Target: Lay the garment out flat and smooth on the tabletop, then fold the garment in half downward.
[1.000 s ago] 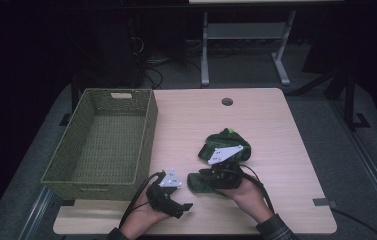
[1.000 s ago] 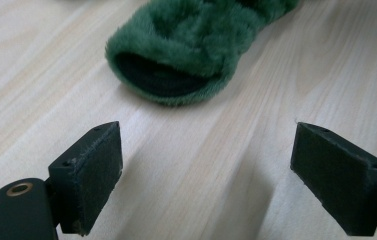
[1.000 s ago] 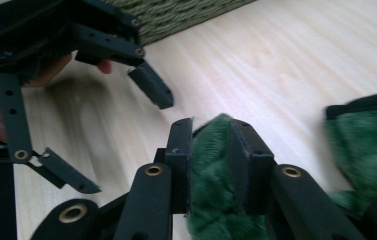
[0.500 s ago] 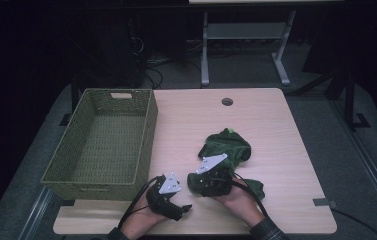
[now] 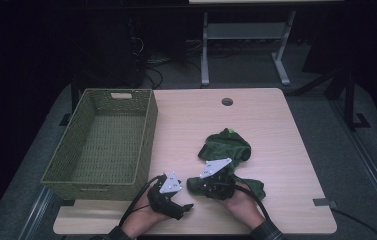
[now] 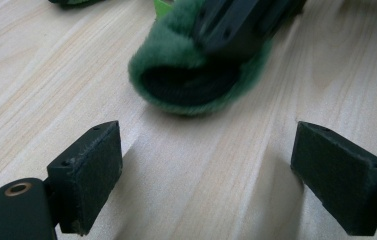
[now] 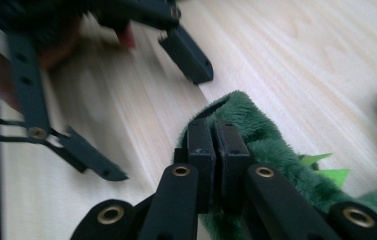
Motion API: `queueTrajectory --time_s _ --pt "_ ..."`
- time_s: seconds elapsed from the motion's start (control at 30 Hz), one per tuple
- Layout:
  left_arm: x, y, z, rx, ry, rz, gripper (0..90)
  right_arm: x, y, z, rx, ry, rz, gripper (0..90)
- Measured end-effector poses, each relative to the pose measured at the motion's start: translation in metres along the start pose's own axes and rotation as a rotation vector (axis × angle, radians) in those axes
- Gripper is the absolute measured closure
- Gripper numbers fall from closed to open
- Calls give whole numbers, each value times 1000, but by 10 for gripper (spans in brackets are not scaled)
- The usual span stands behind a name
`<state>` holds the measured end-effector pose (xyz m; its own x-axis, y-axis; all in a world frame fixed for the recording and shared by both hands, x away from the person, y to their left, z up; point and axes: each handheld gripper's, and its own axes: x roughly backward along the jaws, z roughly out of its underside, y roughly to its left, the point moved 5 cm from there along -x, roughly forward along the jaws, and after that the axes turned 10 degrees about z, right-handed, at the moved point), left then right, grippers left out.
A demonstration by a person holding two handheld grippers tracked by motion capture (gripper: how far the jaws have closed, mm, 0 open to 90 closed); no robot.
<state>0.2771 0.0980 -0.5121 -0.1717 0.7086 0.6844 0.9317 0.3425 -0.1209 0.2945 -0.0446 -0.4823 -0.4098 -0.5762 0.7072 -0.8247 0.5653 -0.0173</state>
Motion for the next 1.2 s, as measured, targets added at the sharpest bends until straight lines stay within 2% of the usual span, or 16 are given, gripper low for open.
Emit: queueTrajectory --time_s 0.23,0.5,0.8,1.03,1.2 --pt "-1 -1 0 9 -7 3 123 24 -10 0 -55 -78 -25 869" --pt "-1 -1 0 9 -5 5 124 42 -21 4 -88 -124 -6 869" --pt "-1 -1 0 10 -6 5 124 66 -47 17 -136 -158 45 868" --pt "-1 0 -1 8 -6 4 124 80 -60 32 -172 -160 77 862" --pt "-1 -1 0 10 -6 6 124 84 -68 49 -211 -131 98 856"
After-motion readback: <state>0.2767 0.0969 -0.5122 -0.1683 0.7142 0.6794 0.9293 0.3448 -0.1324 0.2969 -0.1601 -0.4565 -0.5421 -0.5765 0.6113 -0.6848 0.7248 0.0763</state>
